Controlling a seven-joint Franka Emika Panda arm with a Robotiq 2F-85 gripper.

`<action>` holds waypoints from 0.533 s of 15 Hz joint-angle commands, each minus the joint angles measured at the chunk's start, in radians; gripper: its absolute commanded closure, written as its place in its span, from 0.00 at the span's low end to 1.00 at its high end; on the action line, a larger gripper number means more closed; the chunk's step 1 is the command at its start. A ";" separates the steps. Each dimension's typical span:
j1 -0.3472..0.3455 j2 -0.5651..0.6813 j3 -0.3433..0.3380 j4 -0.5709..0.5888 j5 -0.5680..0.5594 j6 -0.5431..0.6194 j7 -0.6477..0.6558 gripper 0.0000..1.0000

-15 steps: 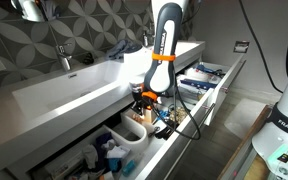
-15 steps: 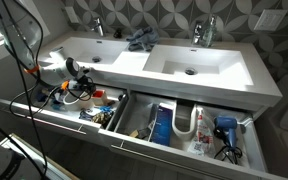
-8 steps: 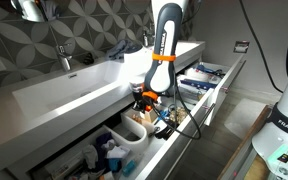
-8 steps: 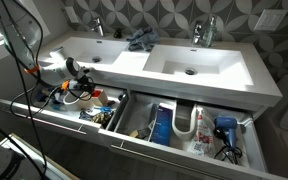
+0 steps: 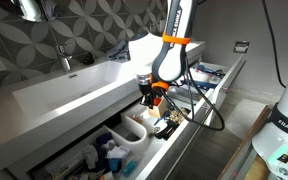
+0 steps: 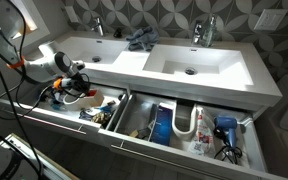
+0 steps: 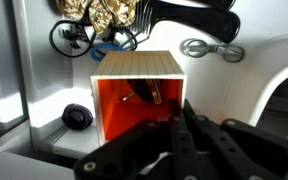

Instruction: Remove the box from the open drawer on the left and put it on the windowsill.

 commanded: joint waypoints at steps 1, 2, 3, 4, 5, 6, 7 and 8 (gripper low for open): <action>-0.024 -0.243 0.039 -0.163 0.009 -0.071 -0.129 0.99; -0.020 -0.299 0.042 -0.186 0.017 -0.096 -0.162 0.99; -0.022 -0.348 0.052 -0.204 0.038 -0.117 -0.214 0.99; -0.017 -0.393 0.055 -0.214 0.056 -0.142 -0.257 0.99; -0.084 -0.447 0.131 -0.221 0.081 -0.177 -0.320 0.99; -0.095 -0.493 0.155 -0.225 0.128 -0.200 -0.395 0.99; -0.103 -0.533 0.184 -0.224 0.179 -0.220 -0.473 0.99; -0.019 -0.564 0.119 -0.218 0.236 -0.240 -0.548 0.99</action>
